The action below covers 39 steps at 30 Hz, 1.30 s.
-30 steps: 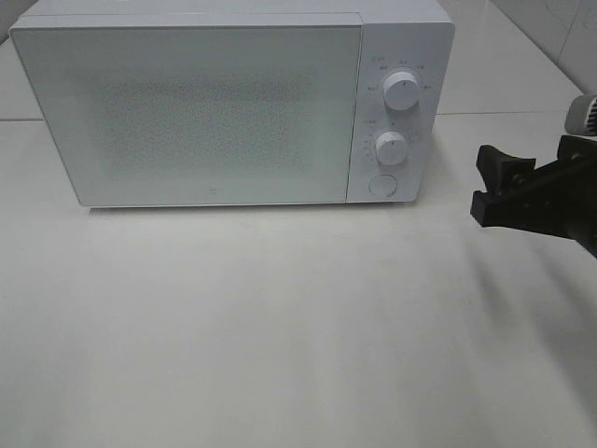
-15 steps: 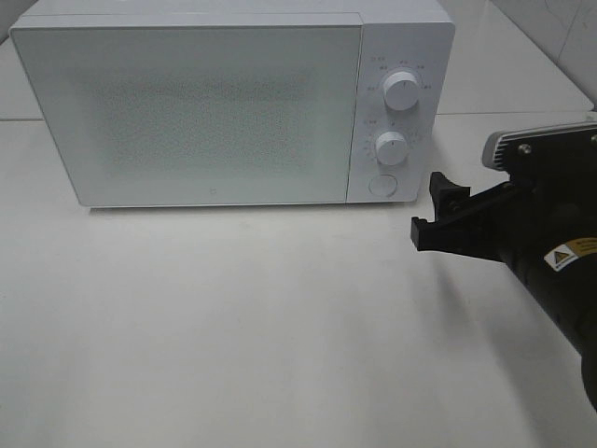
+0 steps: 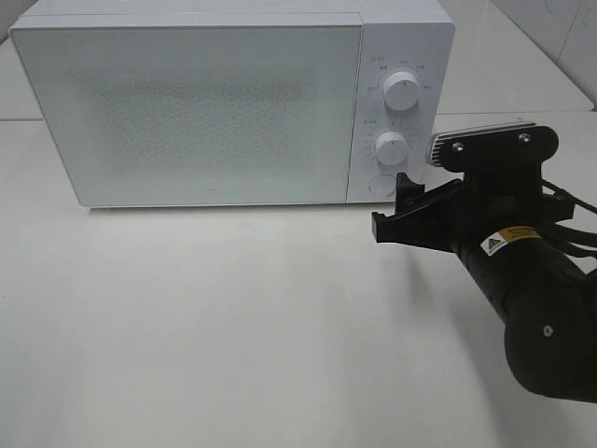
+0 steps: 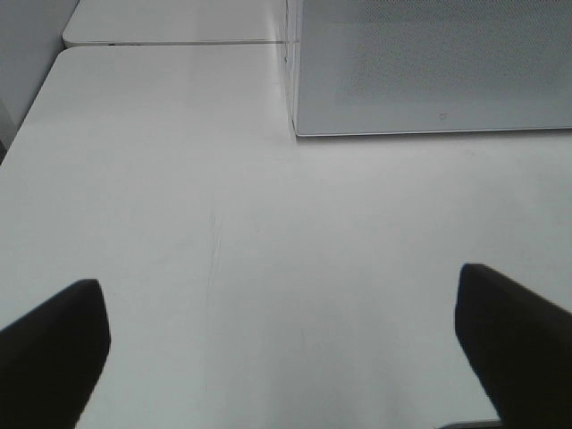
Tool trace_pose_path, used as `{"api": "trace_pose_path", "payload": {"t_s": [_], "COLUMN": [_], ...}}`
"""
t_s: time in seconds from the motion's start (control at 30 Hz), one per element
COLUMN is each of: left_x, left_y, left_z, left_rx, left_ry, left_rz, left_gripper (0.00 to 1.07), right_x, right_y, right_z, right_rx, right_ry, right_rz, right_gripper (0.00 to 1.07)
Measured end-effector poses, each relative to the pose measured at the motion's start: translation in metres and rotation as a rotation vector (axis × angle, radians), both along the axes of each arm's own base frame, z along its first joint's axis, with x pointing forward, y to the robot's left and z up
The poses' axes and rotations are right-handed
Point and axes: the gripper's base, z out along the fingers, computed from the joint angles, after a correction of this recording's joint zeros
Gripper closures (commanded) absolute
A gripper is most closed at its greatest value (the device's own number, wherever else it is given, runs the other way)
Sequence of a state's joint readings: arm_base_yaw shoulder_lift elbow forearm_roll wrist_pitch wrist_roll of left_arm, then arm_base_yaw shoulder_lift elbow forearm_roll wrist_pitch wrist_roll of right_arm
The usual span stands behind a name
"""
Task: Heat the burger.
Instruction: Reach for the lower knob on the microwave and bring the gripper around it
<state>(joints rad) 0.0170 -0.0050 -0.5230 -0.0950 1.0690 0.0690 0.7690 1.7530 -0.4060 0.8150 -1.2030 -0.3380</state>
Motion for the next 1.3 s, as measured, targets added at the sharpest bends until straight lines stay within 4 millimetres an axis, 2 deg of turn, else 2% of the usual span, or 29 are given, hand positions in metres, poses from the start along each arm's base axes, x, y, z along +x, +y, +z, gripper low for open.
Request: {"api": "trace_pose_path", "payload": {"t_s": [0.37, 0.63, 0.83, 1.1, 1.3], "left_x": [0.000, 0.000, 0.000, 0.000, 0.000], "left_y": [0.000, 0.000, 0.000, 0.000, 0.000], "left_z": [0.000, 0.000, 0.000, 0.000, 0.000], "left_rx": [0.000, 0.000, 0.000, 0.000, 0.000], "left_ry": [0.000, 0.000, 0.000, 0.000, 0.000], "left_rz": [0.000, 0.000, 0.000, 0.000, 0.000], "left_gripper": [0.07, 0.07, 0.07, 0.07, 0.07], "right_x": [0.018, 0.028, 0.042, 0.060, 0.073], "right_y": [0.018, 0.027, 0.026, 0.028, 0.026], "right_z": [-0.013, -0.014, -0.009, -0.018, -0.015], "right_rx": [0.034, 0.052, 0.075, 0.064, 0.078], "right_ry": [0.007, -0.008, -0.035, -0.041, -0.062], "right_rz": [-0.011, -0.013, -0.047, -0.050, -0.074], "right_gripper": [0.34, 0.34, 0.34, 0.34, 0.34]}}
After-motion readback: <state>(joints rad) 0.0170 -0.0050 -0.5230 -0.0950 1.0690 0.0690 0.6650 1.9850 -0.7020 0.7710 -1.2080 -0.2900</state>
